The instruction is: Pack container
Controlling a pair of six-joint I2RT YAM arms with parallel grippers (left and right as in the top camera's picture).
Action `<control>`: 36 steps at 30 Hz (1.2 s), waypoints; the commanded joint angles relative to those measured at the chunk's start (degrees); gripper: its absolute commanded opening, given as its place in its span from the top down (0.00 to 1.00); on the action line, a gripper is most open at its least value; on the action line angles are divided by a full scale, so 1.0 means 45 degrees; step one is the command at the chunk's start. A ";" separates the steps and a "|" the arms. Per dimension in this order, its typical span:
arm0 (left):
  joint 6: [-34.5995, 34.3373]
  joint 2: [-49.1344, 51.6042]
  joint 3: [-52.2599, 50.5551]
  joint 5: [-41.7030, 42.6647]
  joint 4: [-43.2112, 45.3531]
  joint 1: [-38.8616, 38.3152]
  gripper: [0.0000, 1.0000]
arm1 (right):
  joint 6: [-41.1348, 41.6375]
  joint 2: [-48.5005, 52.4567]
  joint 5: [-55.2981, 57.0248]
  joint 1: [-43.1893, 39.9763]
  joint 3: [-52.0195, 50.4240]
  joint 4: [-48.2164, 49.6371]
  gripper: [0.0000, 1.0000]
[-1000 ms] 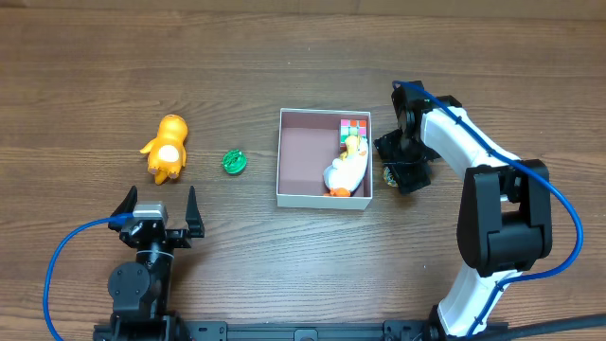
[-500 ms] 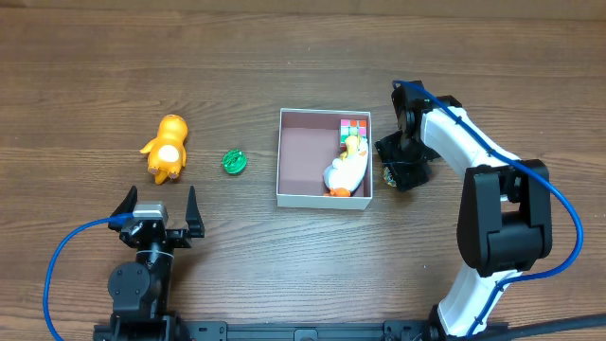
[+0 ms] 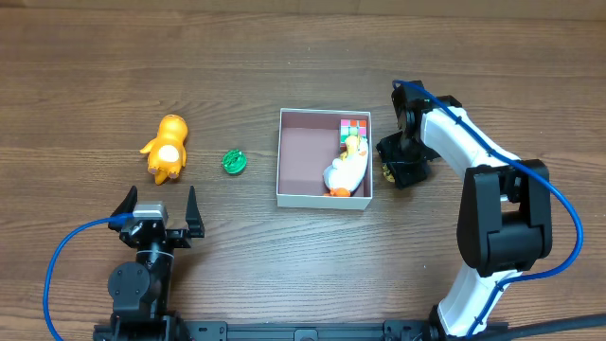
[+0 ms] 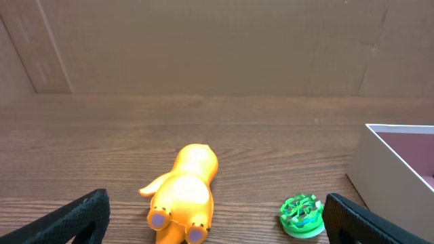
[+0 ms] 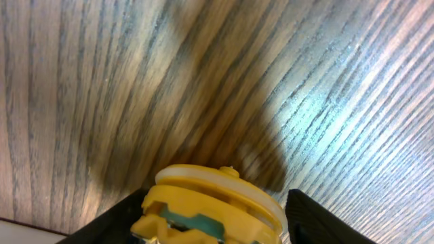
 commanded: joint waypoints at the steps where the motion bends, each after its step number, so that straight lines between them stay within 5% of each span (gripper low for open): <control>1: 0.0291 -0.0087 -0.0039 -0.0078 -0.0015 0.0073 0.00 | -0.0039 0.0131 0.0034 -0.0034 0.0019 0.0053 0.37; 21: 0.0291 -0.0087 -0.0039 -0.0078 -0.0015 0.0073 0.00 | -0.0073 0.0131 0.0170 -0.0034 0.0034 0.0053 0.44; 36: 0.0291 -0.0087 -0.0039 -0.0078 -0.0015 0.0073 0.00 | -0.2380 0.0121 0.0481 -0.0379 0.1010 0.0049 0.52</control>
